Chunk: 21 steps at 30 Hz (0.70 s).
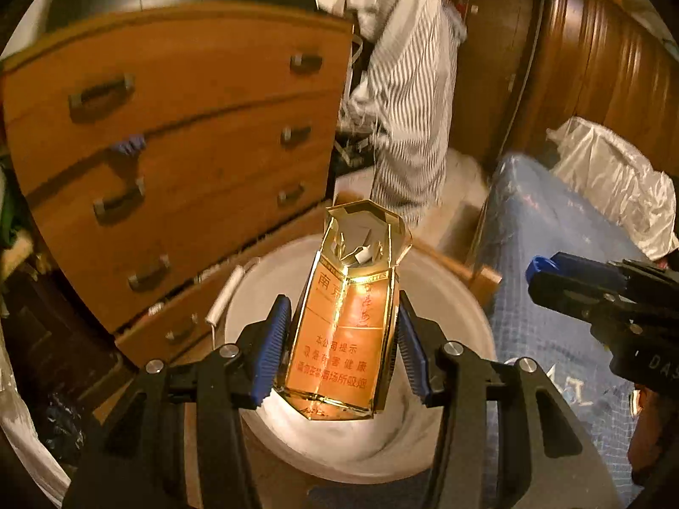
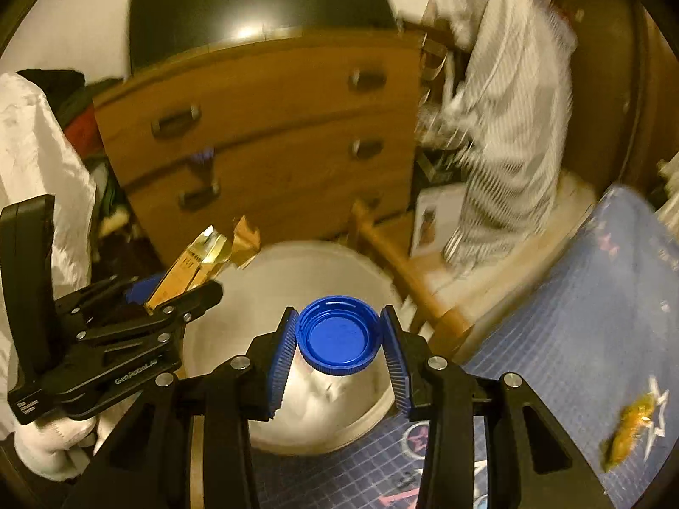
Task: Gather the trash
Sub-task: 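Open the left tool releasing the pack while the right tool releases the cap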
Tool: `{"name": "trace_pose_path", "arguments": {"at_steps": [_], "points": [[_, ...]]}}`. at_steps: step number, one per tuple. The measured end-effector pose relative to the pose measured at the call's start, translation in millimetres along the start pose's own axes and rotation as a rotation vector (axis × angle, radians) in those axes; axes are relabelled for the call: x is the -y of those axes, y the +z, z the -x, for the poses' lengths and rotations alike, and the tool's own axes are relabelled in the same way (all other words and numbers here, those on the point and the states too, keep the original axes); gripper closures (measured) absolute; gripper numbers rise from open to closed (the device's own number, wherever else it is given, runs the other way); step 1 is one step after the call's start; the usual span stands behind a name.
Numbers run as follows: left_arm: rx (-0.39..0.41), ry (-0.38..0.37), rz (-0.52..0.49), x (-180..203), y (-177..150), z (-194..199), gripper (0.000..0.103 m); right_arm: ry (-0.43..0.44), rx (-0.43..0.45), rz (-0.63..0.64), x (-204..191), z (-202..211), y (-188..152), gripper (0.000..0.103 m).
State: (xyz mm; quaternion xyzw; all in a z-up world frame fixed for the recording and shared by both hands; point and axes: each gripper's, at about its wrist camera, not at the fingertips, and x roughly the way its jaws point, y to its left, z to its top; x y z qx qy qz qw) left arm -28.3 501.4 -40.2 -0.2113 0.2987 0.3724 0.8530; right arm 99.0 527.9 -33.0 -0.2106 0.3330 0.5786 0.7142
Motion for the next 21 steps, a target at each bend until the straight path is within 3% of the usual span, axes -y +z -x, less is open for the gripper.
{"name": "trace_pose_path", "arguments": {"at_steps": [5, 14, 15, 16, 17, 21], "points": [[-0.065, 0.010, -0.012, -9.3, -4.5, -26.6, 0.055, 0.041, -0.091, -0.030, 7.6, -37.3, -4.7, 0.062], [-0.090, 0.022, 0.007, -21.2, -5.5, -43.3, 0.053, 0.045, -0.094, -0.033, 9.0, -46.7, -16.4, 0.062], [-0.091, 0.027, 0.008, -20.5, -5.4, -43.0, 0.048, 0.043, -0.086, -0.036, 10.6, -45.5, -16.8, 0.056], [-0.091, 0.030, 0.012, -21.3, -5.1, -44.1, 0.045, 0.042, -0.077, -0.042, 11.4, -44.0, -16.1, 0.039], [-0.088, 0.032, 0.014, -21.7, -4.8, -44.2, 0.041, 0.042, -0.063, -0.049, 12.8, -41.5, -16.0, 0.034], [-0.076, 0.051, 0.017, -24.8, -4.3, -44.8, 0.037, 0.040, -0.040, -0.057, 18.2, -34.6, -15.9, 0.033]]}}
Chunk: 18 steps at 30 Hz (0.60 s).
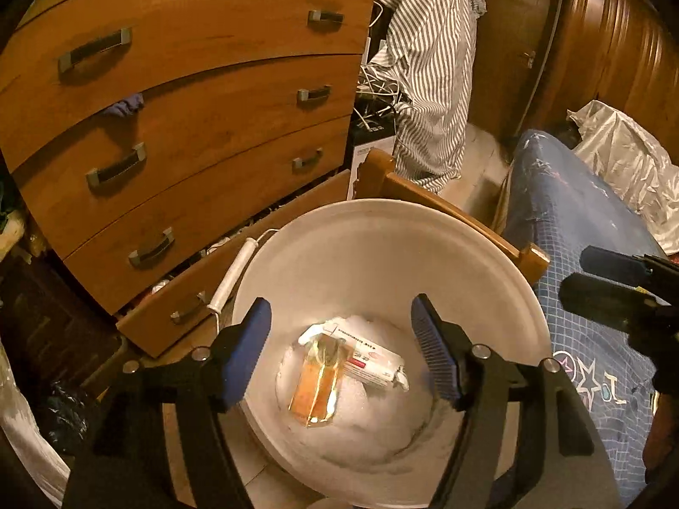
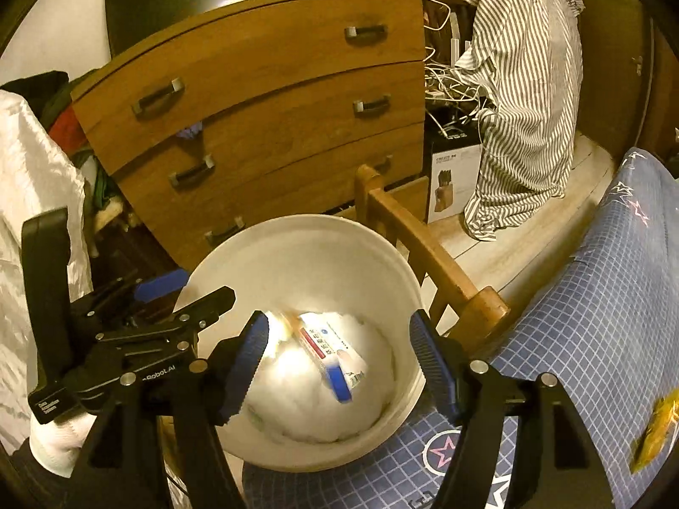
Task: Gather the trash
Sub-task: 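Open the left tool releasing the pack while the right tool releases the cap, then return to the bed and grasp the grey rolled towel with the left tool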
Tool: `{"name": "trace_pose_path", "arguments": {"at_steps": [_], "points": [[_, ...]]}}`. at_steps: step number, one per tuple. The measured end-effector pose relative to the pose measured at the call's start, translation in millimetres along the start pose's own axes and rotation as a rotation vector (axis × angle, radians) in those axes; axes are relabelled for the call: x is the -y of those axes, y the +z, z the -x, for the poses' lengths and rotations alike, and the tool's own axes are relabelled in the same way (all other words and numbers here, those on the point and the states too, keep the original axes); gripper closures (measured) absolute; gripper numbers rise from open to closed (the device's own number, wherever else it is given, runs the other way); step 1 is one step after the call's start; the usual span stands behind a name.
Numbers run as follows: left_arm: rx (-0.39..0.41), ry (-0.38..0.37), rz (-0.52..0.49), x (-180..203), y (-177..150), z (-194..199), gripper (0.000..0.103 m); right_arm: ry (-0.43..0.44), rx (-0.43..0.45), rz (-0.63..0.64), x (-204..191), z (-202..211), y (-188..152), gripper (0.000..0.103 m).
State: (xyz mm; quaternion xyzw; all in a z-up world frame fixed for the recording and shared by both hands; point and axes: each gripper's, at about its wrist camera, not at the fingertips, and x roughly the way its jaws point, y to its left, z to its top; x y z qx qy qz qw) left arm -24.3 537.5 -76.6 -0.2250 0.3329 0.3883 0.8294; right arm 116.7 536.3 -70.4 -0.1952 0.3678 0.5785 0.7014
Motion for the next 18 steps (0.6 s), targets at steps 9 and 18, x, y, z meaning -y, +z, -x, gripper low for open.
{"name": "trace_pose_path", "arguments": {"at_steps": [9, 18], "points": [[0.036, -0.038, -0.039, 21.0, -2.0, 14.1, 0.037, -0.010, 0.119, -0.030, 15.0, 56.0, -23.4, 0.033], [0.039, -0.351, -0.318, 180.0, -28.8, 37.5, 0.037, -0.199, 0.268, -0.166, 85.9, 196.5, -169.6, 0.033]]}}
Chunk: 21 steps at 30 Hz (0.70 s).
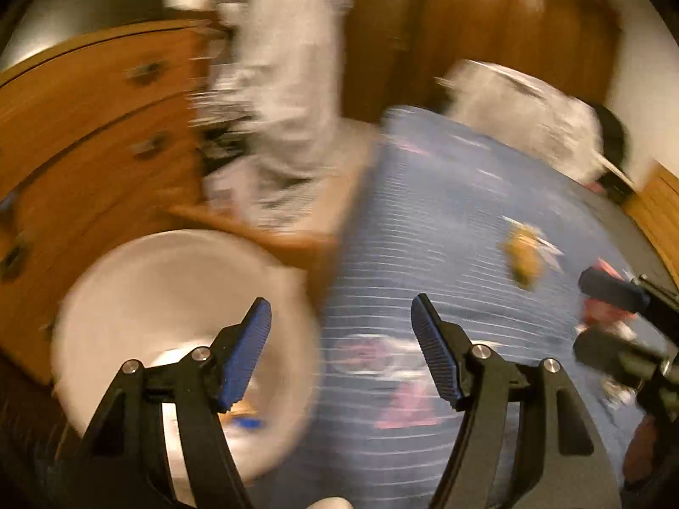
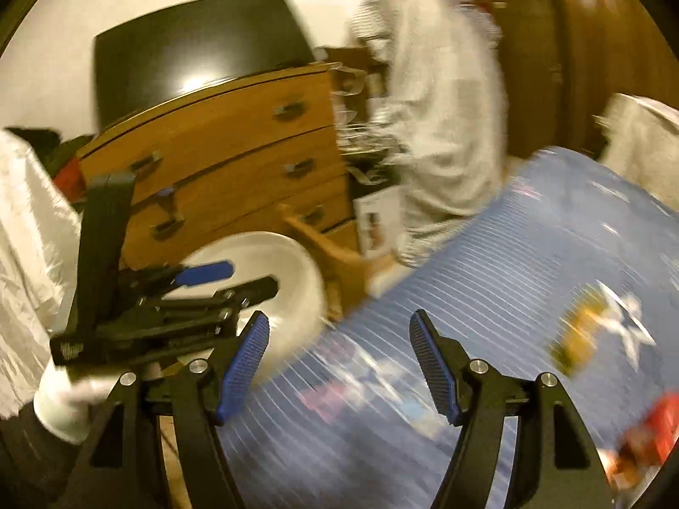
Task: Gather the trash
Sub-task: 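Return to the bed and grasp the grey rolled towel with the left tool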
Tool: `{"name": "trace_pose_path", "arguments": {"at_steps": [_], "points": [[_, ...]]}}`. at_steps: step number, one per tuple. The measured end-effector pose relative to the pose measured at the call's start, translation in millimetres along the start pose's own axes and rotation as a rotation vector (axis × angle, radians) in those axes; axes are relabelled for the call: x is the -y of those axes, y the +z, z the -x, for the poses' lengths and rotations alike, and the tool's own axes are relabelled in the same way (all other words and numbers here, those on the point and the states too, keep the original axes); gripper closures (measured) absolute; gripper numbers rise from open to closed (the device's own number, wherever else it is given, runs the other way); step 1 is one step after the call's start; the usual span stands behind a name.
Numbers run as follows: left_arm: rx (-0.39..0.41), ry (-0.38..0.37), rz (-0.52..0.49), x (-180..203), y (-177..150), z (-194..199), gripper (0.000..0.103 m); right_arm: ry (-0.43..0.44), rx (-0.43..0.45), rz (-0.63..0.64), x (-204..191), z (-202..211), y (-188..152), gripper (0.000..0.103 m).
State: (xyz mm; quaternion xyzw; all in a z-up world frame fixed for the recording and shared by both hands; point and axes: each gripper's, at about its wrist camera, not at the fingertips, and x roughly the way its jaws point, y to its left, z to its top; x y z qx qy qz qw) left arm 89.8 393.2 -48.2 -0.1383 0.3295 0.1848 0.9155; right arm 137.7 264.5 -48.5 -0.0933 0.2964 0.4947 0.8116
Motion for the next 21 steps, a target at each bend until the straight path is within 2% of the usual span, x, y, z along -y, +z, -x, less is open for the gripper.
{"name": "trace_pose_path", "arguments": {"at_steps": [3, 6, 9, 12, 14, 16, 21], "points": [[-0.037, -0.158, -0.132, 73.5, -5.0, -16.9, 0.037, -0.146, 0.033, -0.094, 60.2, 75.3, -50.8, 0.033], [-0.116, -0.345, -0.272, 150.3, -26.7, -34.8, 0.037, -0.282, 0.060, -0.188, 108.5, 140.2, -98.3, 0.032], [-0.173, -0.457, -0.391, 206.5, -54.7, -46.4, 0.036, -0.455, 0.066, -0.319, 163.1, 216.6, -164.5, 0.031], [-0.205, -0.513, -0.452, 245.0, -79.2, -58.7, 0.034, -0.572, 0.041, -0.412, 202.7, 263.4, -220.6, 0.030], [-0.217, -0.536, -0.467, 262.4, -92.0, -65.2, 0.033, -0.602, 0.021, -0.453, 219.0, 280.1, -250.3, 0.030], [-0.231, -0.550, -0.480, 278.0, -103.3, -70.1, 0.033, -0.598, 0.003, -0.464, 228.5, 285.3, -270.2, 0.030], [-0.247, -0.544, -0.509, 296.5, -118.6, -79.2, 0.032, -0.544, -0.048, -0.442, 243.2, 265.3, -290.8, 0.029]]}}
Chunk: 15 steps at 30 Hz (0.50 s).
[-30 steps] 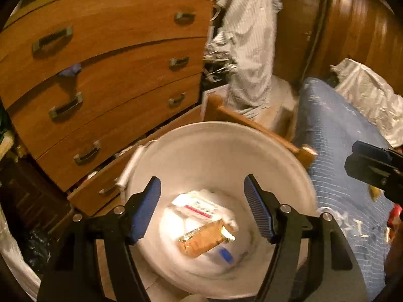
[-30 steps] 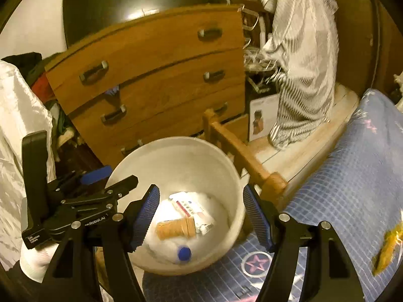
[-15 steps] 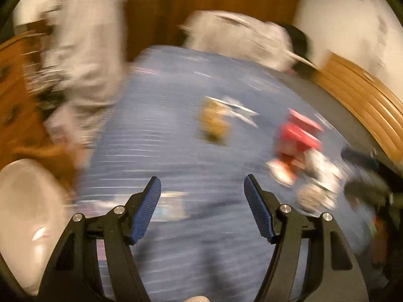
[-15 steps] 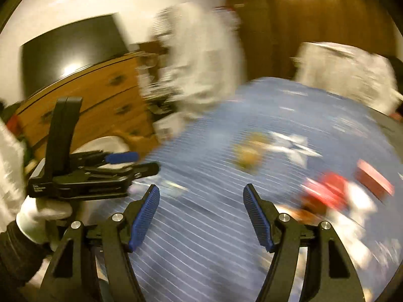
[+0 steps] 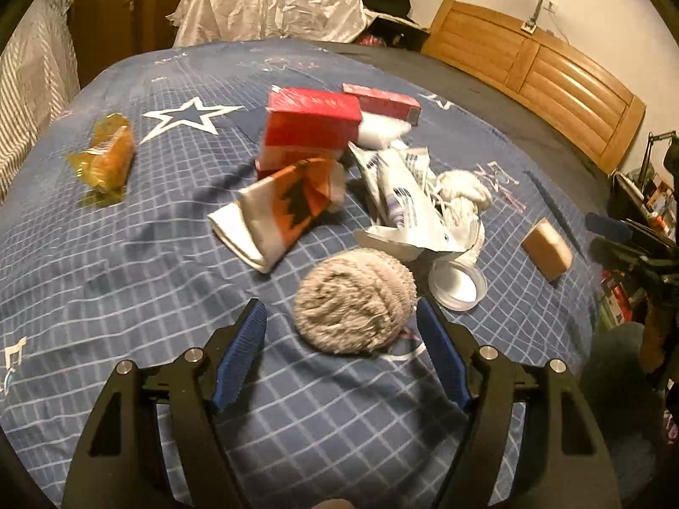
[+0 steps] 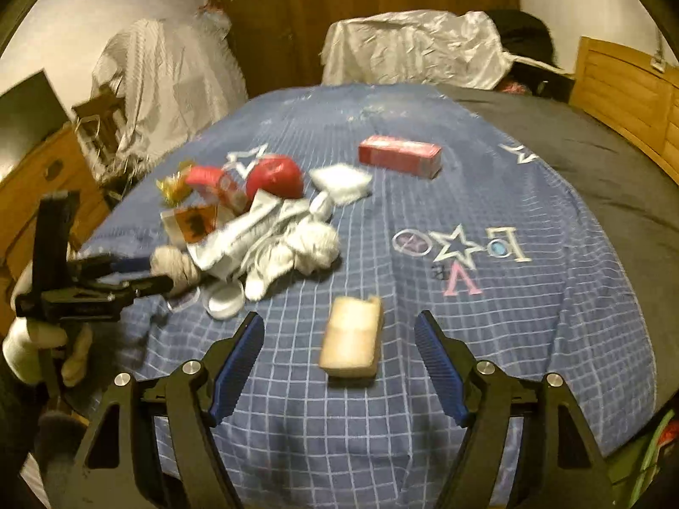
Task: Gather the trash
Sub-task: 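Return to the bed and grasp the grey rolled towel with the left tool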
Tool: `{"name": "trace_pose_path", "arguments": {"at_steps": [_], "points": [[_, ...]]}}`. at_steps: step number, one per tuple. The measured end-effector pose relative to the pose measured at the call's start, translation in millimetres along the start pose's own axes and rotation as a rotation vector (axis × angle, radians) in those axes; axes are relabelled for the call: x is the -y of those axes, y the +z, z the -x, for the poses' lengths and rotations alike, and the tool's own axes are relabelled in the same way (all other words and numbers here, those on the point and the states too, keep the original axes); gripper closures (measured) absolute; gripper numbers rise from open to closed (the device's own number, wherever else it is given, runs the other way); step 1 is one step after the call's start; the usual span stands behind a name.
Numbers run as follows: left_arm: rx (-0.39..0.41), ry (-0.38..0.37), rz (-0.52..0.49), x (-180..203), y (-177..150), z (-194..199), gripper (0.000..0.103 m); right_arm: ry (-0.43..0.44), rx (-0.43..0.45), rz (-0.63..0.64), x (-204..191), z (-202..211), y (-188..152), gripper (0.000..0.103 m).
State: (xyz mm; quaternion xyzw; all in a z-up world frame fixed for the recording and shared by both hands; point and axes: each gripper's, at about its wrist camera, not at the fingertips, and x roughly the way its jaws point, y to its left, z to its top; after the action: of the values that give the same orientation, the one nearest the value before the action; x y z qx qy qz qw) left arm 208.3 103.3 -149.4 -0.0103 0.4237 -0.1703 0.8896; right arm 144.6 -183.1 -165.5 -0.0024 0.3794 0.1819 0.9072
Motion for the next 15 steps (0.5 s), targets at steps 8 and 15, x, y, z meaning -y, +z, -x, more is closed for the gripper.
{"name": "trace_pose_path", "arguments": {"at_steps": [8, 15], "points": [[-0.021, 0.000, -0.052, 10.1, 9.8, -9.2, 0.031, -0.006, -0.047, -0.014, -26.7, -51.4, 10.3, 0.029], [-0.060, 0.021, -0.076, 12.5, 16.9, -21.0, 0.042, -0.016, -0.054, 0.009, -25.8, -58.4, 3.0, 0.048]]}}
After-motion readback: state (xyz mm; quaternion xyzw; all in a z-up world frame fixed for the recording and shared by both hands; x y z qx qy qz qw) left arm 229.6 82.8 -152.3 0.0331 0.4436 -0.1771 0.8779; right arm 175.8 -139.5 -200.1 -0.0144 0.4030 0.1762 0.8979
